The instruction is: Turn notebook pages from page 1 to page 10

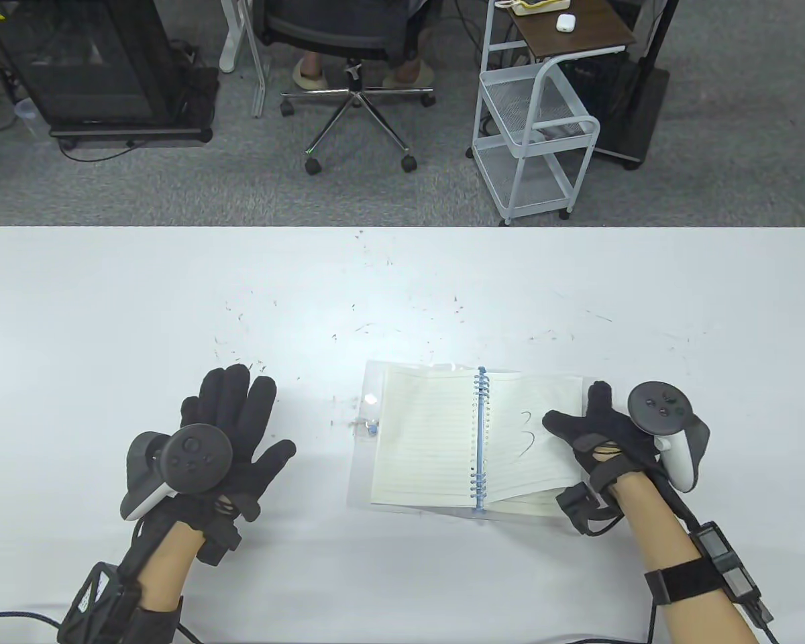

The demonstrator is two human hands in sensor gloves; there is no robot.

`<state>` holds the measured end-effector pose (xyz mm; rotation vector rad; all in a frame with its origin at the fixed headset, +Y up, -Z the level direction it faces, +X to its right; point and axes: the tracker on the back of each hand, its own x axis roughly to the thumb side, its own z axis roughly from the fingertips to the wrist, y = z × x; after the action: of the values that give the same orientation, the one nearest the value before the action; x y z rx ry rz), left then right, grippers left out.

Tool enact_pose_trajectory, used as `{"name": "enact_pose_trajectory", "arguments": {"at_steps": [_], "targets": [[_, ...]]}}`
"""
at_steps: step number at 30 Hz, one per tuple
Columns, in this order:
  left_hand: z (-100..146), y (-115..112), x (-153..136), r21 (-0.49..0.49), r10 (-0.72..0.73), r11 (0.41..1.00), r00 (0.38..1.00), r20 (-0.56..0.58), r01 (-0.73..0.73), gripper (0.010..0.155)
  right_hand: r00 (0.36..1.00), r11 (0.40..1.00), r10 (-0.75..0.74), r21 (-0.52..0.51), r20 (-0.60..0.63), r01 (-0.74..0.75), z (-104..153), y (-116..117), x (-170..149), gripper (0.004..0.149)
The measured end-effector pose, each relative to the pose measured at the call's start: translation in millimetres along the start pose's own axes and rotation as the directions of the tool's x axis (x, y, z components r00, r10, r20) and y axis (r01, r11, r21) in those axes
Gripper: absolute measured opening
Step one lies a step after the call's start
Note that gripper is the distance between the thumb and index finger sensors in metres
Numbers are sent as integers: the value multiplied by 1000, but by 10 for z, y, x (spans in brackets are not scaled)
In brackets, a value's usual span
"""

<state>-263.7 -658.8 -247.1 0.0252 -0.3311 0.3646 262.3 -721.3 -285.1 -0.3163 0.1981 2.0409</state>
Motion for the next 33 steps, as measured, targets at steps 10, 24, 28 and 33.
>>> {"name": "enact_pose_trajectory", "arguments": {"at_steps": [10,24,28,33], "targets": [[5,4,-1,3,3,1000,1000,-1,-3,86,997,997,-72,-14,6,72,37,23,28,73],[14,40,-17,19,9,1000,1000,6,-9,86,977,998,-2,62,212,-12,-68,471,633,62],[17,49,-20,23,12,1000,1000,9,-12,86,966,991,44,109,255,-74,-140,720,807,62],[19,58,-27,27,16,999,1000,12,-16,86,944,960,165,174,286,-221,-244,1131,972,61]]}}
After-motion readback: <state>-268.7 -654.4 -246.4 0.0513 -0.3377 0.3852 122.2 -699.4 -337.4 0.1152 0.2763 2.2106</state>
